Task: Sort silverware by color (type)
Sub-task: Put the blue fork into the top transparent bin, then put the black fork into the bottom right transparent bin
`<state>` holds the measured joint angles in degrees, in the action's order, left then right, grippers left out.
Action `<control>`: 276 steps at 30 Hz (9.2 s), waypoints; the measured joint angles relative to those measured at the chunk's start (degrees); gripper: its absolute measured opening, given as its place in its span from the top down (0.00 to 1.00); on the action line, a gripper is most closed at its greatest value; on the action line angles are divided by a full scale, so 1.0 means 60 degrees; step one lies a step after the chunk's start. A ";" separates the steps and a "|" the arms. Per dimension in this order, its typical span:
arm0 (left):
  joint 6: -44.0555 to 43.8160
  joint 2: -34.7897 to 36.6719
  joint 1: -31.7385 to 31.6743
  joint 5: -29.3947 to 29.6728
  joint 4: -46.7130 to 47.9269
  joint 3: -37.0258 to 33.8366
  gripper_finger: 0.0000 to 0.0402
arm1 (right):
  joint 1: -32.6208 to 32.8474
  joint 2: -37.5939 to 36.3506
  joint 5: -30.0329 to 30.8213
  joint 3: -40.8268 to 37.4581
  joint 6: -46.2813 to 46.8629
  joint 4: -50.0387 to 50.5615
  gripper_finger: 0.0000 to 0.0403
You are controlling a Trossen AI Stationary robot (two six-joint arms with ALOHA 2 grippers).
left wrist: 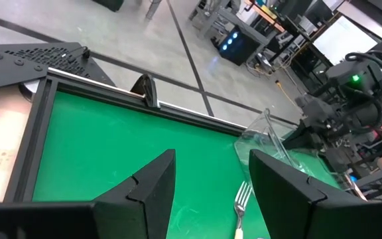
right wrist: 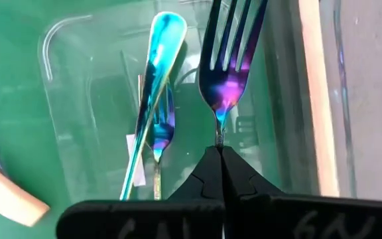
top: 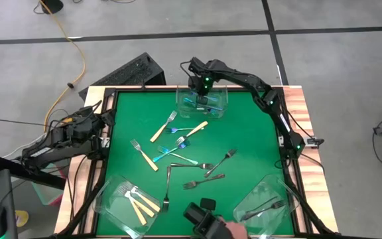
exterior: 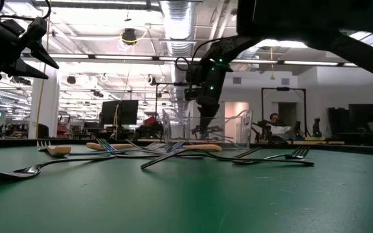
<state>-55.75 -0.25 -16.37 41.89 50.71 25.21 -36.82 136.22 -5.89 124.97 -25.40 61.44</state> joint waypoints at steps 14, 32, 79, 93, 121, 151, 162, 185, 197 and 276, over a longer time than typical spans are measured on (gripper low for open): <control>0.0000 0.0000 0.0000 -0.0003 0.0042 0.0000 0.56 | 0.0044 0.0783 0.0516 0.0000 0.1171 0.0527 1.00; 0.0000 0.0000 0.0002 -0.0007 0.0068 0.0000 0.56 | 0.0059 0.0790 0.0465 0.0000 0.1153 0.0285 0.87; 0.0000 0.0000 0.0002 -0.0117 0.0066 0.0000 0.56 | 0.0359 -0.2843 -0.0820 0.1672 0.1514 0.2109 0.75; 0.0000 0.0000 0.0002 -0.0269 0.0064 0.0000 0.56 | 0.1444 -0.5283 -0.1053 0.1679 0.3463 0.4494 0.75; 0.0004 0.0000 0.0002 -0.0594 0.0066 0.0000 0.56 | 0.6918 -0.4916 -0.0224 0.1303 0.4086 0.3411 0.75; -0.0164 -0.0004 -0.0001 -0.0147 0.0065 0.0000 0.56 | 0.5581 -1.0514 -0.2554 -0.8274 0.1984 -0.1052 0.75; -0.0182 -0.0004 0.0002 -0.0157 0.0068 0.0000 0.56 | 0.5865 -1.1164 -0.3025 -0.9235 0.2294 -0.1799 0.75; -0.0102 -0.0004 0.0000 -0.0095 0.0112 0.0000 0.56 | 0.6466 -0.9041 -0.2432 -0.9329 0.1162 -0.1042 0.74; -0.0131 -0.0004 0.0001 -0.0082 0.0152 0.0000 0.56 | 0.5746 -0.8015 -0.2444 -0.9326 -0.0596 -0.0665 0.74; -0.0589 -0.0004 0.0000 0.0382 0.0456 0.0000 0.56 | 0.5487 -0.6769 -0.2059 -1.3409 -0.0496 -0.6986 0.63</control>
<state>-59.28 -0.27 -16.38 44.18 53.44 25.21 -3.90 95.61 -18.25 44.51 -28.37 19.53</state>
